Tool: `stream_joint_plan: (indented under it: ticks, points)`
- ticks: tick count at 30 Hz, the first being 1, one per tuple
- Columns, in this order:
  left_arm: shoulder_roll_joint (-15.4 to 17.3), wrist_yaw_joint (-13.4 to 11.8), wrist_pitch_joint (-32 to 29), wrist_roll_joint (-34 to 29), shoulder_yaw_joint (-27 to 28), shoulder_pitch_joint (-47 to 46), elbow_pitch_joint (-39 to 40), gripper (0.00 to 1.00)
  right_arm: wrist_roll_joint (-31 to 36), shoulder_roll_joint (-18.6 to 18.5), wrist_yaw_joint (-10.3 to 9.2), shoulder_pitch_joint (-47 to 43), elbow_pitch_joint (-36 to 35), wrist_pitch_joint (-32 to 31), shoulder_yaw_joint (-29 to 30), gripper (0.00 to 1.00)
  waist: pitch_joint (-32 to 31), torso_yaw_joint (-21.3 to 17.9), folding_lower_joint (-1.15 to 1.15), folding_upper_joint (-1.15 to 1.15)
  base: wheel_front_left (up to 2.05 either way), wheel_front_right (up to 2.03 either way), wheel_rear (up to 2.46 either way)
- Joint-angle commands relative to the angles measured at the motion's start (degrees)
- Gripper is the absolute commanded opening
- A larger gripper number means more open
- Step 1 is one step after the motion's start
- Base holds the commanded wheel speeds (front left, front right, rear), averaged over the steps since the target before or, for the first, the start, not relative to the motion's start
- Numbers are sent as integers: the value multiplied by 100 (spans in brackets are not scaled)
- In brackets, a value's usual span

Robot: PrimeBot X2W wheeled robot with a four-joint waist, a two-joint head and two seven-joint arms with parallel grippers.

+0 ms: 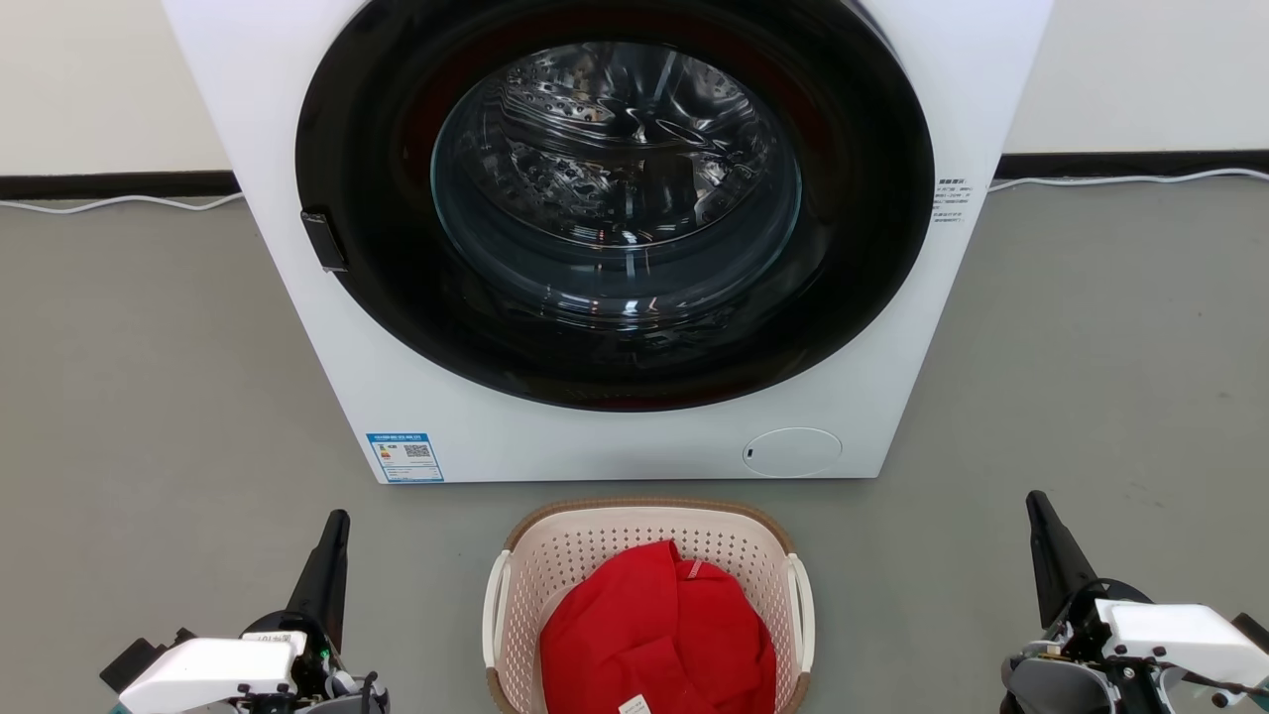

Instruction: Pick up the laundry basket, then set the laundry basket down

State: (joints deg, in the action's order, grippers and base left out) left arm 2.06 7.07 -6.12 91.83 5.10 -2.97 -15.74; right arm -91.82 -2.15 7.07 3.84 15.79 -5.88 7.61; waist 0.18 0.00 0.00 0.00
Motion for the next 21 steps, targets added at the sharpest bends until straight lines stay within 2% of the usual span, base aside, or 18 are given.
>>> stream_joint_plan:
  ticks: [1,21]
  points:
    - [82,42,-36,34,141,-322,169,0,-37,-73,42,234,-177,-59,-111,0,0,0,0,0,0,0,0]
    - [82,42,-36,34,141,-321,169,0,-37,-73,42,234,-177,-59,-111,0,0,0,0,0,0,0,0]
